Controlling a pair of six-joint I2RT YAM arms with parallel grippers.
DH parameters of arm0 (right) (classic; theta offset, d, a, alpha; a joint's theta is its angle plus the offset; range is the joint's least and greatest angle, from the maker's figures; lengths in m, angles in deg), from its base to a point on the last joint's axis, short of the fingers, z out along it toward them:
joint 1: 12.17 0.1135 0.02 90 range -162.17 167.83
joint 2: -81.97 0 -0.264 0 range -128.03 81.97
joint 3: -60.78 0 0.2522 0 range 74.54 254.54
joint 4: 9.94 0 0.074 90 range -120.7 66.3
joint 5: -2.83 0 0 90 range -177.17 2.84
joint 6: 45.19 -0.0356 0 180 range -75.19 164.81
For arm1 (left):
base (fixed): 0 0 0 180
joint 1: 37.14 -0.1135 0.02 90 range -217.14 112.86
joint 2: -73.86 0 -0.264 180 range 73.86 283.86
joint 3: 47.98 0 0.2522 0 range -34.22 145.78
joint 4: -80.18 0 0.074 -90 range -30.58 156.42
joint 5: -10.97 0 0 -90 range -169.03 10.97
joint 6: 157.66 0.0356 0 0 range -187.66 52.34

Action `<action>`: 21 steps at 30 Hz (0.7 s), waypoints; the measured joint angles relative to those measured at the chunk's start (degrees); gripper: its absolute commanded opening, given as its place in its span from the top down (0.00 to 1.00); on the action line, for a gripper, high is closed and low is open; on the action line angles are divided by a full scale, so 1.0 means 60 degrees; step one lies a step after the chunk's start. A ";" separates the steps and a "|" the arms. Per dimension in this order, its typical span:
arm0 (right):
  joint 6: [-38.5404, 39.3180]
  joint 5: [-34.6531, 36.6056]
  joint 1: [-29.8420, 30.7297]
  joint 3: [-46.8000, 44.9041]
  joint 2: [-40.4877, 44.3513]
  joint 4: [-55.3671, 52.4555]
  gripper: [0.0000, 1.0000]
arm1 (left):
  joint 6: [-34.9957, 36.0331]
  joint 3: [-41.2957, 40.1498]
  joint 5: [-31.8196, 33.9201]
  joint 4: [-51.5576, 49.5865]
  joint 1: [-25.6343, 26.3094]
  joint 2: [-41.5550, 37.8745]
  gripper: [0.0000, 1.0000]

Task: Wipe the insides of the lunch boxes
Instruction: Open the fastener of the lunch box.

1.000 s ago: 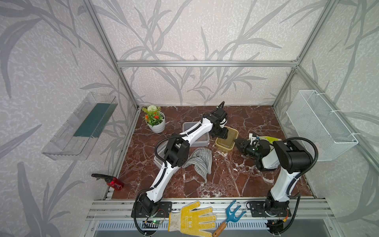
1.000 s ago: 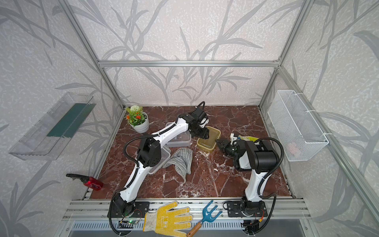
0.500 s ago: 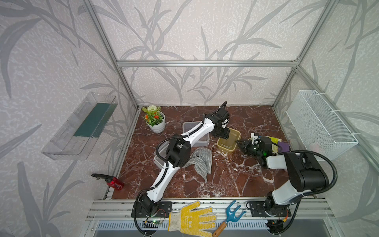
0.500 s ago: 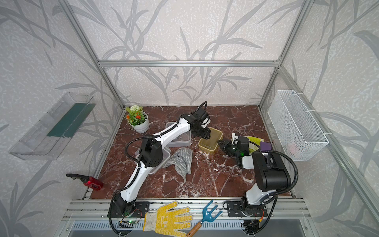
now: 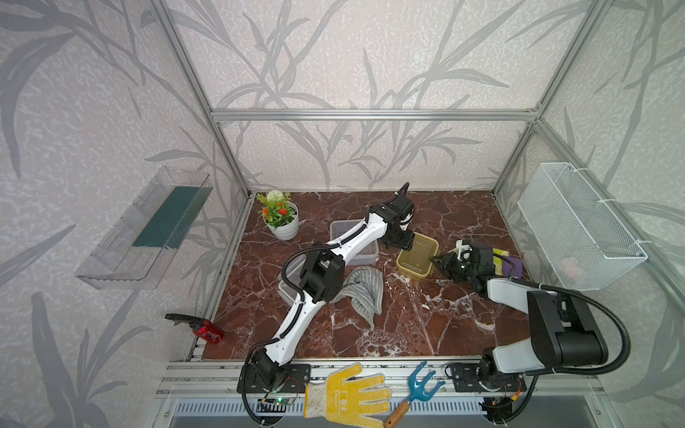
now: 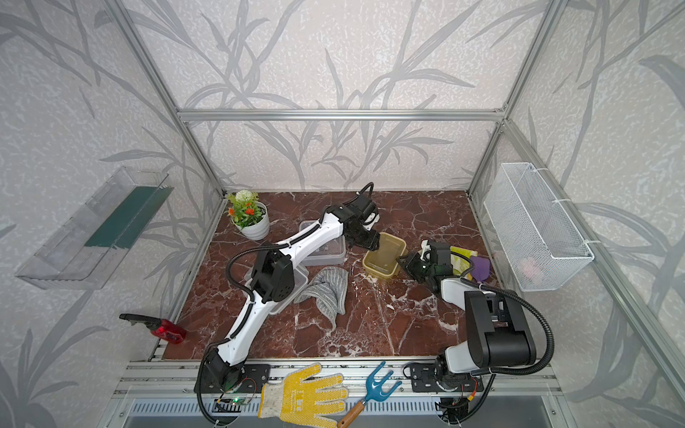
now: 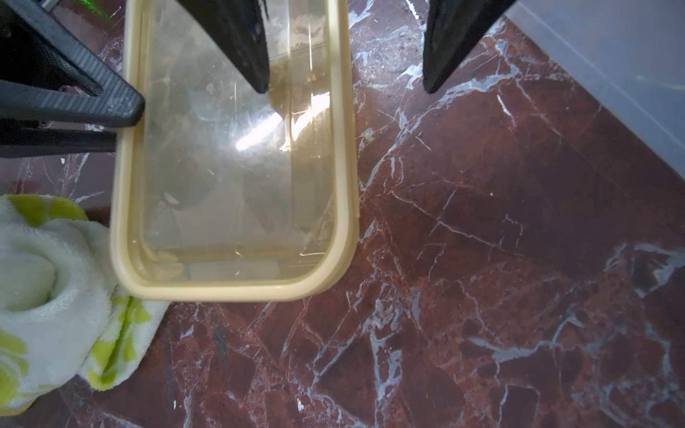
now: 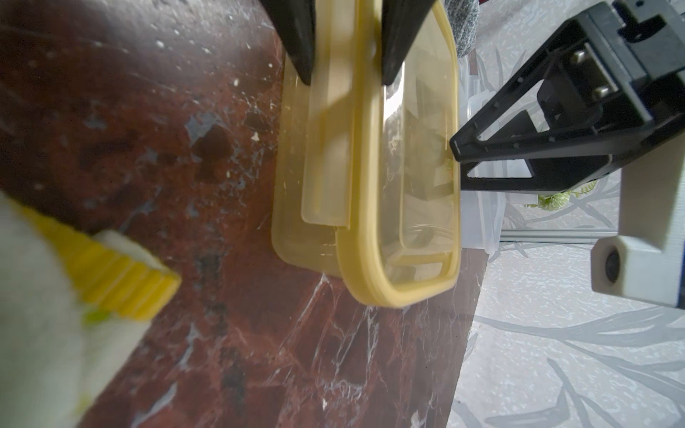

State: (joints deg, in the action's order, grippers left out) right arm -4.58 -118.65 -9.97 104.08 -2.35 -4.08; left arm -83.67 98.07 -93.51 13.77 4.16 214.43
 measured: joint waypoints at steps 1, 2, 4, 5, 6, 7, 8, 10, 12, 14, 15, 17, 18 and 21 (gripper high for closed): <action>0.0029 0.0004 0.0000 0.0007 0.0000 -0.0022 0.89 | 0.0004 0.0000 -0.0025 0.0000 0.0004 0.0000 0.36; 0.0073 0.0007 0.0000 0.0047 0.0004 -0.0098 0.88 | 0.0004 0.0000 -0.0029 -0.0007 0.0004 0.0000 0.36; 0.0193 0.0051 0.0011 0.0157 0.0025 -0.0331 0.86 | 0.0000 0.0000 -0.0062 -0.0011 0.0018 0.0000 0.36; 0.0240 0.0091 0.0022 0.0204 0.0058 -0.0455 0.84 | 0.0000 0.0004 -0.0084 -0.0011 0.0025 0.0000 0.36; 0.0291 0.0138 0.0029 0.0248 0.0098 -0.0594 0.83 | -0.0004 0.0004 -0.0106 -0.0022 0.0029 0.0000 0.36; 0.0361 0.0178 0.0033 0.0280 0.0157 -0.0743 0.80 | -0.0007 0.0004 -0.0131 -0.0029 0.0036 0.0000 0.35; 0.0433 0.0215 0.0036 0.0302 0.0215 -0.0889 0.76 | -0.0015 0.0004 -0.0175 -0.0044 0.0040 0.0000 0.35; 0.0506 0.0255 0.0036 0.0324 0.0313 -0.1096 0.64 | -0.0066 0.0004 -0.0335 -0.0047 0.0033 0.0000 0.35; 0.0627 0.0233 0.0036 0.0342 0.0375 -0.1253 0.53 | -0.0171 -0.0004 -0.0535 -0.0040 -0.0022 0.0000 0.34; 0.0696 0.0160 0.0036 0.0368 0.0397 -0.1286 0.46 | -0.0321 -0.0062 -0.0805 0.0025 -0.0084 -0.0004 0.32; 0.0707 0.0120 0.0036 0.0368 0.0401 -0.1275 0.42 | -0.0368 -0.0113 -0.0918 0.0084 -0.0102 -0.0007 0.32; 0.0750 0.0036 0.0025 0.0368 0.0444 -0.1293 0.37 | -0.0459 -0.0168 -0.1133 0.0146 -0.0146 -0.0007 0.32; 0.0769 -0.0007 0.0007 0.0368 0.0506 -0.1300 0.36 | -0.0495 -0.0171 -0.1235 0.0138 -0.0153 -0.0007 0.31; 0.0845 -0.0040 -0.0095 0.0368 0.0867 -0.1381 0.34 | -0.0550 -0.0171 -0.1515 0.0135 -0.0182 -0.0004 0.32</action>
State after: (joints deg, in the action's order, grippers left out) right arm 0.49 -118.89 -10.54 106.29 2.85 -12.37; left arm -86.97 97.04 -102.60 14.58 3.06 214.41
